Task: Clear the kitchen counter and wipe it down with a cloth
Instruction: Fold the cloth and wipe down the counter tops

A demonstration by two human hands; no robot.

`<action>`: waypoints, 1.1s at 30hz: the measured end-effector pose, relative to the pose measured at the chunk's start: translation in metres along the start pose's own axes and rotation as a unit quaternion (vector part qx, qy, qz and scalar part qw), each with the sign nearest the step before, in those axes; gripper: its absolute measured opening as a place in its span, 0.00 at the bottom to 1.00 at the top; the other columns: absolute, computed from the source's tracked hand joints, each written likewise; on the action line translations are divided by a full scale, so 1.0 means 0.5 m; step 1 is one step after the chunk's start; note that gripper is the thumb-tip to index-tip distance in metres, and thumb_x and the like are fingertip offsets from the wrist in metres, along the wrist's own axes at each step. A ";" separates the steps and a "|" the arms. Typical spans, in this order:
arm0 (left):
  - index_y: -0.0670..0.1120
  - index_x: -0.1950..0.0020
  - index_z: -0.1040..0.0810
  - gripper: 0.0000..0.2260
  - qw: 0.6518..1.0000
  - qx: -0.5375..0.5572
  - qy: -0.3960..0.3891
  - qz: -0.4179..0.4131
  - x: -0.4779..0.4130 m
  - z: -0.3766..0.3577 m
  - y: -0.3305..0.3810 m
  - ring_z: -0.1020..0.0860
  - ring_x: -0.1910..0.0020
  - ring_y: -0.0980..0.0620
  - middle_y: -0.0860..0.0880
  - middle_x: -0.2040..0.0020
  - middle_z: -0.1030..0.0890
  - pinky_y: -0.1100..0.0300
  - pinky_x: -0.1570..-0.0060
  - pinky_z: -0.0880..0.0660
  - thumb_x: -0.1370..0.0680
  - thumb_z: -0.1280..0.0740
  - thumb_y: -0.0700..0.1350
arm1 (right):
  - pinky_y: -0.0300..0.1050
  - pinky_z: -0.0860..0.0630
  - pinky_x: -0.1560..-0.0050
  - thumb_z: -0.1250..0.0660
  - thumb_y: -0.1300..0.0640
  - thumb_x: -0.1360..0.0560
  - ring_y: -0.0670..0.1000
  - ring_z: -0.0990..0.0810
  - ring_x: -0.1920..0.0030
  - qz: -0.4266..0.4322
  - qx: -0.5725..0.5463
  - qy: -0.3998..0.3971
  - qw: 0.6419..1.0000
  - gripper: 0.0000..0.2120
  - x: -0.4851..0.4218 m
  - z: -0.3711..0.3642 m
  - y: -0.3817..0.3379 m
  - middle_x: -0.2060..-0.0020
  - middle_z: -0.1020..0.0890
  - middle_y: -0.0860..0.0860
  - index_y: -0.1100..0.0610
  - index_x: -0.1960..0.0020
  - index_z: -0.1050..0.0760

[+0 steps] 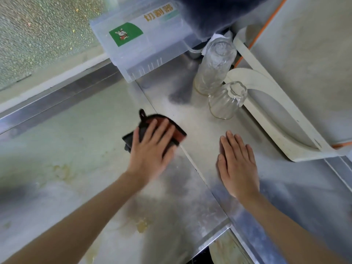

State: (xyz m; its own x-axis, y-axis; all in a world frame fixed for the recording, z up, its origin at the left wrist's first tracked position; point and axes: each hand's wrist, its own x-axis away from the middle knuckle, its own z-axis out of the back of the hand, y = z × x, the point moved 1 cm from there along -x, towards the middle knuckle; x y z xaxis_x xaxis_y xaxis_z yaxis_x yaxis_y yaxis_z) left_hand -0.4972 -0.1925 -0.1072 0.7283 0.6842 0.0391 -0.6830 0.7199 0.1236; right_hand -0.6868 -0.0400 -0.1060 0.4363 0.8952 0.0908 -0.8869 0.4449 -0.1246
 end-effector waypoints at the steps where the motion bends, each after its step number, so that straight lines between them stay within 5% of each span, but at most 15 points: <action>1: 0.51 0.28 0.35 0.23 0.999 0.008 0.006 0.048 -0.019 0.004 -0.014 0.39 0.27 0.46 0.50 0.27 0.35 0.41 0.31 0.49 0.21 0.48 0.57 | 0.57 0.40 0.30 0.53 0.52 0.22 0.56 0.38 0.28 0.001 -0.001 0.002 1.000 0.24 -0.001 0.000 0.000 0.28 0.35 0.56 0.58 0.28 0.37; 6: 0.50 0.26 0.41 0.24 0.981 0.044 0.010 0.191 0.000 -0.006 0.024 0.45 0.25 0.46 0.49 0.24 0.41 0.40 0.31 0.53 0.21 0.51 0.57 | 0.57 0.38 0.31 0.53 0.52 0.22 0.57 0.36 0.29 0.004 -0.005 0.010 1.000 0.24 0.000 0.002 -0.003 0.29 0.34 0.56 0.59 0.29 0.37; 15: 0.52 0.28 0.35 0.23 0.998 0.011 -0.035 -0.048 0.213 -0.012 0.105 0.39 0.28 0.48 0.51 0.27 0.34 0.41 0.32 0.46 0.21 0.48 0.58 | 0.58 0.39 0.31 0.54 0.52 0.22 0.58 0.37 0.28 0.008 -0.023 0.016 1.000 0.25 0.001 0.006 -0.004 0.28 0.34 0.56 0.59 0.29 0.36; 21: 0.52 0.26 0.41 0.26 0.985 0.029 -0.013 0.170 0.113 0.011 -0.060 0.45 0.25 0.47 0.51 0.24 0.42 0.41 0.31 0.53 0.22 0.53 0.59 | 0.59 0.40 0.31 0.54 0.51 0.22 0.58 0.38 0.28 0.011 -0.037 0.017 0.999 0.26 0.002 -0.001 -0.001 0.28 0.34 0.57 0.59 0.29 0.37; 25: 0.52 0.25 0.43 0.26 0.975 0.055 0.005 0.215 0.133 0.012 -0.034 0.49 0.25 0.47 0.51 0.23 0.45 0.41 0.30 0.56 0.22 0.55 0.58 | 0.60 0.42 0.31 0.54 0.50 0.23 0.58 0.40 0.27 -0.001 -0.084 0.026 0.996 0.26 0.004 0.005 -0.021 0.28 0.36 0.58 0.60 0.29 0.36; 29: 0.50 0.26 0.38 0.25 0.977 0.033 0.012 0.208 0.218 -0.010 0.016 0.42 0.26 0.46 0.49 0.25 0.39 0.40 0.31 0.49 0.21 0.51 0.58 | 0.58 0.42 0.30 0.51 0.53 0.22 0.58 0.40 0.27 0.134 -0.091 0.019 0.987 0.23 -0.015 0.011 -0.139 0.27 0.37 0.58 0.59 0.30 0.35; 33: 0.51 0.27 0.37 0.25 0.941 0.047 0.042 0.332 0.218 -0.011 -0.042 0.42 0.26 0.46 0.49 0.25 0.38 0.40 0.31 0.51 0.22 0.51 0.59 | 0.54 0.48 0.27 0.49 0.54 0.20 0.56 0.44 0.25 0.234 -0.078 -0.013 0.969 0.21 -0.097 0.003 -0.255 0.25 0.41 0.55 0.57 0.28 0.37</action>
State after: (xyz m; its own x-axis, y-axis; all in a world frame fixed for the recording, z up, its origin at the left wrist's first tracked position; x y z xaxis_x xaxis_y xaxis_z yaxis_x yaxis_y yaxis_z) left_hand -0.4038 -0.1327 -0.1109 0.1339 0.9891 0.0609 -0.9748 0.1204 0.1879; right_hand -0.5949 -0.1400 -0.0932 -0.0133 0.9998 0.0132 -0.9523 -0.0086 -0.3051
